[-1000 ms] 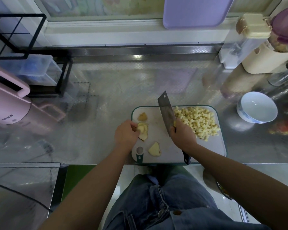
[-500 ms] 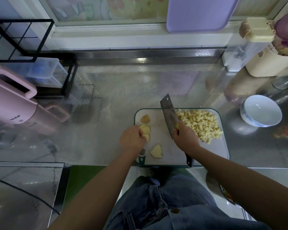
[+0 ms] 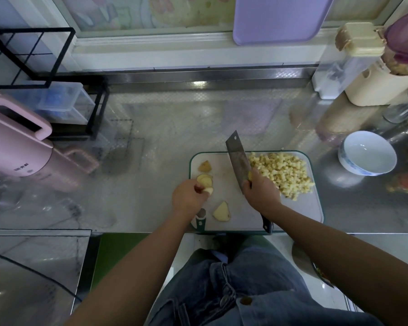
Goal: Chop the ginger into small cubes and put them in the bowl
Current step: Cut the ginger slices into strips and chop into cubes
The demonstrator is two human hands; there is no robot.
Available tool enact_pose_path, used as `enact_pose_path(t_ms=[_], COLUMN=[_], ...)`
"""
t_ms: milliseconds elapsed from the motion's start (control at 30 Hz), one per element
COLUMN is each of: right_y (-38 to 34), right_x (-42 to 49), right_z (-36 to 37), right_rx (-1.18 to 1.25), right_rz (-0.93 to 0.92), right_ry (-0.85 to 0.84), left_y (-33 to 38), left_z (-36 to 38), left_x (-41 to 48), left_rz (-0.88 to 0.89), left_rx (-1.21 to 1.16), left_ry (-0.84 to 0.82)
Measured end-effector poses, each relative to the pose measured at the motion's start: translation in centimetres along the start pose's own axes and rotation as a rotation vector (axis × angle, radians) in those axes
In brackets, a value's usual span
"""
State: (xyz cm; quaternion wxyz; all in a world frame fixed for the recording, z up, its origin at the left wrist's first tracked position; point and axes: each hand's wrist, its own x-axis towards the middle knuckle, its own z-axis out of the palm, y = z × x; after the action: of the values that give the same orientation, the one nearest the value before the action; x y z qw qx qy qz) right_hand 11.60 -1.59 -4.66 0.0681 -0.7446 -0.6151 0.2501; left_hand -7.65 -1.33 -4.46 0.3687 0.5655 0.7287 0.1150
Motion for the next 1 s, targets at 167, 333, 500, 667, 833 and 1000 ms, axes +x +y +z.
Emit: enact_pose_path(t_ms=[167, 333, 500, 667, 833, 1000], right_y=[0.3, 1.9, 2.9, 2.7, 2.6, 2.8], right_x=[-0.1, -1.0, -1.1, -1.0, -0.9, -0.8], right_z=[-0.1, -0.4, -0.7, -1.0, -1.3, -1.3], right_rx=[-0.012, -0.053, -0.045, -0.076, -0.115, -0.119], right_rz=[-0.038, -0.052, -0.040, -0.053, -0.067, -0.085], right_ry=[-0.004, -0.012, -0.043, -0.069, -0.088, -0.094], left_y=[0.5, 2.4, 3.4, 2.9, 2.2, 0.5], left_z=[0.1, 1.4, 2.3, 1.8, 1.2, 0.9], left_x=[0.6, 1.5, 1.7, 1.8, 1.2, -0.7], left_rz=[-0.043, -0.005, 0.039, -0.007, -0.210, -0.275], left_rx=[-0.176, -0.079, 0.087, -0.015, -0.292, -0.263], left_ry=[-0.039, -0.082, -0.149, 0.044, 0.243, 0.199])
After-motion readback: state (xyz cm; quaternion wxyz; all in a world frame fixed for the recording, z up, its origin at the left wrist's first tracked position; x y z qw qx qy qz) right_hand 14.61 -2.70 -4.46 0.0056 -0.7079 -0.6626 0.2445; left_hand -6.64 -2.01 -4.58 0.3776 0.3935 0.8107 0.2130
